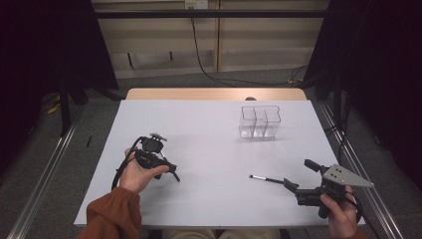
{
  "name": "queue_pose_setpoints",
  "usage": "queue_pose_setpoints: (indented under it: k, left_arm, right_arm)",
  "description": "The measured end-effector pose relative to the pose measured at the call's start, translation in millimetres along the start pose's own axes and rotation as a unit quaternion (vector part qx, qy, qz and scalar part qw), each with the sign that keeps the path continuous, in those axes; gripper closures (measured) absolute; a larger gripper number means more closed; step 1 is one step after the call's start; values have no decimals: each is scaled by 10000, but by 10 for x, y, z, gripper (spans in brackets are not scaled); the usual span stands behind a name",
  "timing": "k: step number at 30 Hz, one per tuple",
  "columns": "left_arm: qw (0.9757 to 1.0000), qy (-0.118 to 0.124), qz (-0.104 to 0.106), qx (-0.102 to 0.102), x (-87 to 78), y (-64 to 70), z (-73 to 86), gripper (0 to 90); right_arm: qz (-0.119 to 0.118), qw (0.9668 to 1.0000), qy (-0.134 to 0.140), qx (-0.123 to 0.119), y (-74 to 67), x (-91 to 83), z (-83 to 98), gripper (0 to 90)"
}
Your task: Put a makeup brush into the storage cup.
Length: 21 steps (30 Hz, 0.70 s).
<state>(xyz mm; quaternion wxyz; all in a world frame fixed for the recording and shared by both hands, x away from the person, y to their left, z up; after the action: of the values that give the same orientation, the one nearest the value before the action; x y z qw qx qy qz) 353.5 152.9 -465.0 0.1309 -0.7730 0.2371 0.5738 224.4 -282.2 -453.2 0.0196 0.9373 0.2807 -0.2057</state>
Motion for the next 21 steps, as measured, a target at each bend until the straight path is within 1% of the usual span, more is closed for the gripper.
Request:
queue_pose_setpoints:
  k: [1, 3, 5, 7, 8, 9, 11, 14, 15, 16, 18, 19, 20, 21]
  left_arm:
    - [10000, -66, -5, 0, 11, -1, 1, 118]
    - [9997, -183, 160, -39, 38, 11, 4, 119]
    - [9994, -290, 160, -80, 61, 21, 9, 122]
    - [9989, -407, 226, -112, 86, 31, 7, 138]
    - [9981, -518, 255, -191, 118, 41, 5, 139]
    - [9981, -518, 255, -191, 118, 41, 5, 142]
    - [9977, -597, 222, -215, 131, 38, -1, 149]
    - [9967, -706, 248, -328, 158, 50, -14, 154]
    - [9965, -726, 269, -321, 158, 51, -27, 154]
    - [9961, -730, 277, -406, 161, 62, -41, 154]
    - [9956, -777, 275, -456, 158, 73, -76, 158]
    - [9948, -852, 303, -476, 161, 83, -91, 158]
    - [9939, -931, 285, -517, 175, 100, -110, 166]
    - [9935, -983, 280, -504, 183, 108, -120, 166]
  right_arm:
    - [4, 10000, -1, 4, 2, 0, 1, 0]
    - [6, 10000, -3, 2, 3, 0, 1, 0]
    - [-5, 10000, -6, -4, 0, 0, 1, 0]
    - [-6, 10000, -16, 2, 1, 3, 1, 0]
    - [-3, 10000, -12, 6, 1, 4, 1, 0]
    - [-3, 10000, -12, 6, 1, 4, 1, 0]
    - [-5, 10000, -16, 2, 1, 3, 1, 0]
    - [-14, 10000, -25, 3, 1, 8, 2, 0]
    - [-19, 10000, -29, 2, 0, 8, 2, 0]
    - [-19, 10000, -29, 2, 0, 8, 2, 0]
    - [-23, 10000, -26, 1, -1, 11, 2, 0]
    - [-24, 10000, -26, 1, -1, 12, 1, 0]
    - [-33, 10000, -27, -4, -3, 13, 1, 0]
    - [-33, 10000, -27, -4, -3, 13, 1, 0]
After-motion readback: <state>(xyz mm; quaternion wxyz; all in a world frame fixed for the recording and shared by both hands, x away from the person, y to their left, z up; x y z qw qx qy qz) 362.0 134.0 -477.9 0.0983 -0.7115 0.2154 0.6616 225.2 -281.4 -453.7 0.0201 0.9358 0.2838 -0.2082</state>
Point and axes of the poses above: each handheld gripper's, and its own axes: x roughly forward along the jaws, z roughly out of its underside, y roughly to its right, the point moved 4 cm from there along x, roughly forward along the jaws, and after that the axes turned 6 degrees about -y, right-handed, at the moved point
